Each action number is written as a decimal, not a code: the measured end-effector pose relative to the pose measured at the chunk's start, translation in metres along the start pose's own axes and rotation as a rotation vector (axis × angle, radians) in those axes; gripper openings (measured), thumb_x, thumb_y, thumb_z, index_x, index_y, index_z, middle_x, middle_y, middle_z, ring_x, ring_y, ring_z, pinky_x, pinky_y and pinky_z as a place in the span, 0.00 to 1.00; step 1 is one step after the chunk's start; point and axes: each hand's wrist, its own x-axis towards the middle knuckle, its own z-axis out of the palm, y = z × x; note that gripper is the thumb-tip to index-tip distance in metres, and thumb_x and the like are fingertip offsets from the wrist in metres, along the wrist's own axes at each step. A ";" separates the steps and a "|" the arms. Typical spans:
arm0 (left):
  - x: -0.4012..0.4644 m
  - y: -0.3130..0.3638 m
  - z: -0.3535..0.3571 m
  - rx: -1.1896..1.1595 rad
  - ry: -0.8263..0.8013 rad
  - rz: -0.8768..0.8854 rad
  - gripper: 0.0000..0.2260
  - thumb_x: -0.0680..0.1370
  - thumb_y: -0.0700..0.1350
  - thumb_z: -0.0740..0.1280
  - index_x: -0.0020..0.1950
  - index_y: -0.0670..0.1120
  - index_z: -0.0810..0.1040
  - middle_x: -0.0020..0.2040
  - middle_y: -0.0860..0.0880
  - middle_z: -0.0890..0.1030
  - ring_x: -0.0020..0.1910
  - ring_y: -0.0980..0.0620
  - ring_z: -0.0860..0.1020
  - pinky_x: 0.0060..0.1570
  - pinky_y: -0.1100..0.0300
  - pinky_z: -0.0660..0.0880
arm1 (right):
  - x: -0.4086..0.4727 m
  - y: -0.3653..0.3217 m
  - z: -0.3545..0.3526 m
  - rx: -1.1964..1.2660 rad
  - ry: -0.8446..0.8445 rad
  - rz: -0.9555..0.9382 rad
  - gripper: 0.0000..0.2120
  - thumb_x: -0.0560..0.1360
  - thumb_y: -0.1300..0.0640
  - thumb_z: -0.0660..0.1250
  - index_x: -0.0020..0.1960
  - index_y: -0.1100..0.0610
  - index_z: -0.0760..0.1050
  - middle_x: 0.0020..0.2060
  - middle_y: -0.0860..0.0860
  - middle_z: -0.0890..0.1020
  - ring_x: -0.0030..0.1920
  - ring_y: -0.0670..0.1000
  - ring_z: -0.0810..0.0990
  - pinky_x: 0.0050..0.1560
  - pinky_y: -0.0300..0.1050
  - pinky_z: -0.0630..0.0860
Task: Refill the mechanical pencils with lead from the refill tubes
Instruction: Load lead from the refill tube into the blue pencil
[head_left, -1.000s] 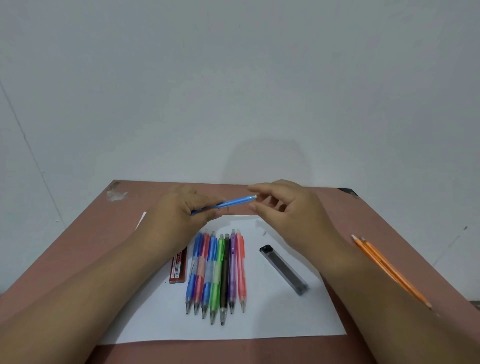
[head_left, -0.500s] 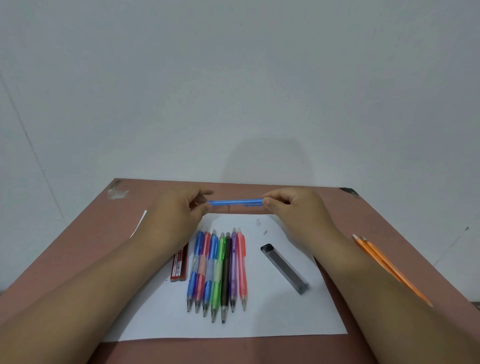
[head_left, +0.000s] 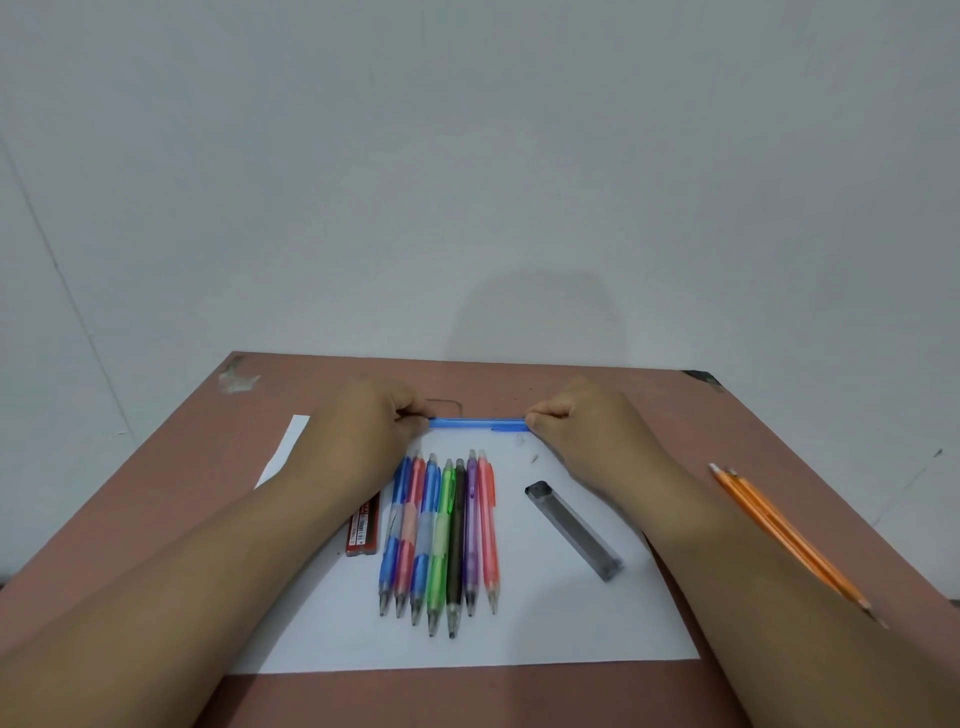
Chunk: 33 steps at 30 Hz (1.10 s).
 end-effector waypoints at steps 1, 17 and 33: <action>0.000 0.001 0.000 0.015 -0.006 0.004 0.06 0.82 0.50 0.66 0.54 0.52 0.83 0.44 0.57 0.82 0.39 0.59 0.80 0.33 0.68 0.72 | 0.000 0.000 0.000 0.004 0.008 -0.001 0.10 0.77 0.58 0.65 0.48 0.65 0.78 0.47 0.64 0.80 0.47 0.65 0.77 0.45 0.60 0.78; -0.004 0.003 -0.006 -0.078 0.025 -0.026 0.11 0.80 0.55 0.67 0.61 0.54 0.80 0.44 0.58 0.81 0.38 0.58 0.82 0.29 0.67 0.76 | -0.023 -0.020 -0.047 -0.086 -0.204 -0.027 0.14 0.68 0.43 0.78 0.36 0.51 0.79 0.33 0.41 0.81 0.35 0.43 0.78 0.38 0.40 0.74; -0.020 0.020 -0.014 -0.054 0.115 0.297 0.09 0.78 0.57 0.69 0.57 0.58 0.83 0.49 0.62 0.80 0.54 0.61 0.75 0.53 0.59 0.75 | -0.032 -0.025 -0.049 -0.067 -0.358 0.014 0.09 0.68 0.48 0.78 0.41 0.51 0.82 0.29 0.39 0.80 0.32 0.39 0.76 0.38 0.39 0.74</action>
